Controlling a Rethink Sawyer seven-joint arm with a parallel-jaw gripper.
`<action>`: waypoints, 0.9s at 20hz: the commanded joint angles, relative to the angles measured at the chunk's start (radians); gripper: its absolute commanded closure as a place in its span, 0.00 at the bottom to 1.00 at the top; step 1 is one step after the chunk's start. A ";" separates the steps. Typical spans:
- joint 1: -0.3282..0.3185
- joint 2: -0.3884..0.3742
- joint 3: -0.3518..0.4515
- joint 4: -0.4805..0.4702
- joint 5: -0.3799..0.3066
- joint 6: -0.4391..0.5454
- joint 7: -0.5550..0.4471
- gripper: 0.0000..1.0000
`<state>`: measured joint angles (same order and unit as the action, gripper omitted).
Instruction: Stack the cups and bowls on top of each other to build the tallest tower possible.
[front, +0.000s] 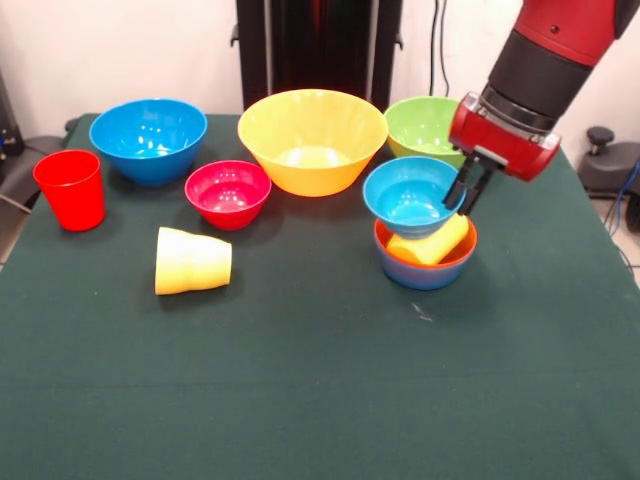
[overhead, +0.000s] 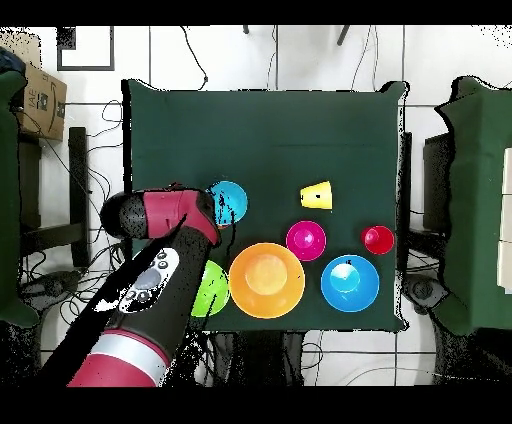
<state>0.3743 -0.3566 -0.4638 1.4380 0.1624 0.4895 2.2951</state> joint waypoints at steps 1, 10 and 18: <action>0.036 0.055 0.058 -0.046 0.080 0.011 0.247 1.00; 0.030 0.069 0.056 -0.031 0.107 -0.026 0.204 1.00; 0.034 0.079 0.047 -0.045 0.119 -0.020 0.189 1.00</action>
<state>0.4026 -0.3226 -0.5040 1.4172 0.2478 0.4895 2.2951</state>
